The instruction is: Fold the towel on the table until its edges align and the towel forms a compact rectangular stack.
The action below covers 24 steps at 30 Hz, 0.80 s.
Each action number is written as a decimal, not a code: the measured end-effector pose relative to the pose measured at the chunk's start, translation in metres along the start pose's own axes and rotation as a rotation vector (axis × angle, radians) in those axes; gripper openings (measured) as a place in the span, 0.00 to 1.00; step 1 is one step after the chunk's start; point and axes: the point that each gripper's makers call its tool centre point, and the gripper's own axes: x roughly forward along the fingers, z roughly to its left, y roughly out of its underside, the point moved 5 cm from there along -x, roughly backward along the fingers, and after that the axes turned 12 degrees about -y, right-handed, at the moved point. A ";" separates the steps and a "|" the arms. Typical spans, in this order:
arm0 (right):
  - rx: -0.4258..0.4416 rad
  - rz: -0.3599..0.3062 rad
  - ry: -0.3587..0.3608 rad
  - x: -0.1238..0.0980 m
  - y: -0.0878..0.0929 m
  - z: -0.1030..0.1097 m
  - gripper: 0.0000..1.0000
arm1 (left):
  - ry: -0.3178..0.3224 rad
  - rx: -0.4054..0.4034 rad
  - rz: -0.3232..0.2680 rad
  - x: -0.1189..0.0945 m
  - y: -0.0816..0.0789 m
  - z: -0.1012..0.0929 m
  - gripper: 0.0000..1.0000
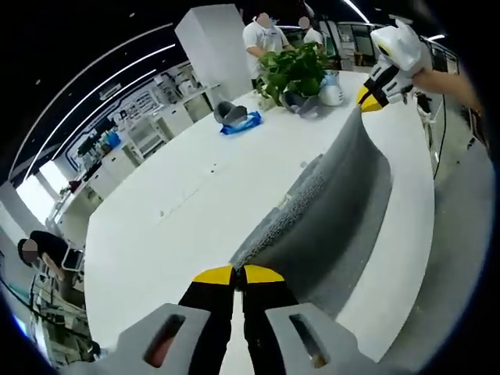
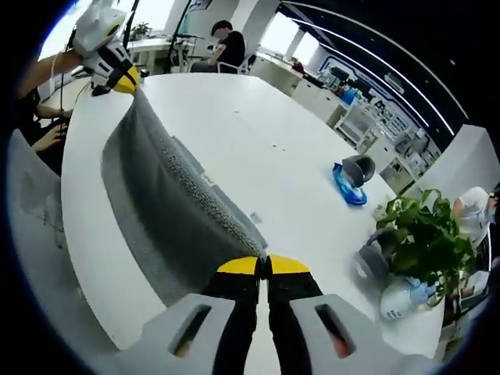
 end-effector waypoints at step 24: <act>0.143 0.086 0.076 0.091 0.025 -0.024 0.05 | -0.020 -0.116 0.136 0.093 0.033 -0.019 0.04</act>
